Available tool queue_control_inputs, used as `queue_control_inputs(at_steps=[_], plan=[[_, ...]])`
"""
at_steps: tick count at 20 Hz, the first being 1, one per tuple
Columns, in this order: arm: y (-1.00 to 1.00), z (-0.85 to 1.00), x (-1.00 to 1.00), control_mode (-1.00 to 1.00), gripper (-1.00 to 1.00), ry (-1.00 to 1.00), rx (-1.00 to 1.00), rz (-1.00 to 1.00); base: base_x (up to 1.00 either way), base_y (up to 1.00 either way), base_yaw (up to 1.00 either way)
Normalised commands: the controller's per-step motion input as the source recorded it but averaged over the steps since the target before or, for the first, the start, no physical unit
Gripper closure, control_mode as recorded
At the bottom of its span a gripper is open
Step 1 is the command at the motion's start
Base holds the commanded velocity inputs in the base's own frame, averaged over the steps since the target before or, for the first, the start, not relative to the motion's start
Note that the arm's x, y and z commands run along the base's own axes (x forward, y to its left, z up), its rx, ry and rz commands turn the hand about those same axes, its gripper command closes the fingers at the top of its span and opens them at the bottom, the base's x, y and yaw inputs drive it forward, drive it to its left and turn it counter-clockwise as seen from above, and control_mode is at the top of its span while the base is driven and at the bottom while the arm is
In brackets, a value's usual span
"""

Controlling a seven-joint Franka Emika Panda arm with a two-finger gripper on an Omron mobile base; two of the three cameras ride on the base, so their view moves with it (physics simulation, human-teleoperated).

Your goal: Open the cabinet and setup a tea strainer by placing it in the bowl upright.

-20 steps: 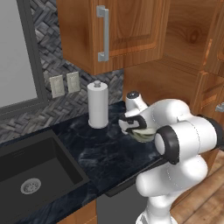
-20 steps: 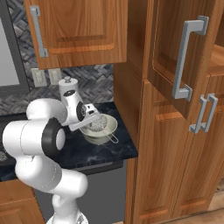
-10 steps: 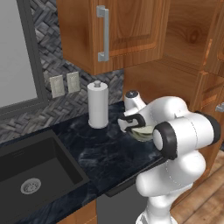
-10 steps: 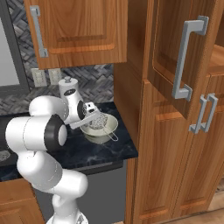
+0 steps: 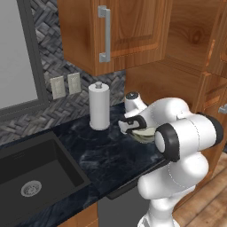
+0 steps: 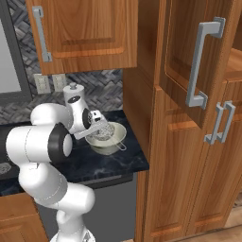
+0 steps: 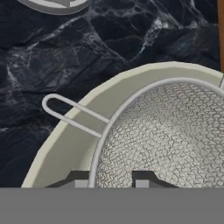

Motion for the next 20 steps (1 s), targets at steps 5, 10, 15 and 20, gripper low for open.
queue_control_inputs(at_steps=[5, 10, 15, 20], plan=[[0.01, 0.00, 0.00, -1.00, -1.00, 0.00, 0.00, 0.00, 0.00, 0.00, 0.00], [0.00, 0.00, 0.00, -1.00, -1.00, 0.00, 0.00, 0.00, 0.00, 0.00, 0.00], [0.00, 0.02, 0.01, -1.00, -1.00, 0.00, 0.00, 0.00, 0.00, 0.00, 0.00], [0.00, 0.15, 0.00, -1.00, -1.00, 0.01, 0.00, 0.00, 0.00, 0.00, 0.00]])
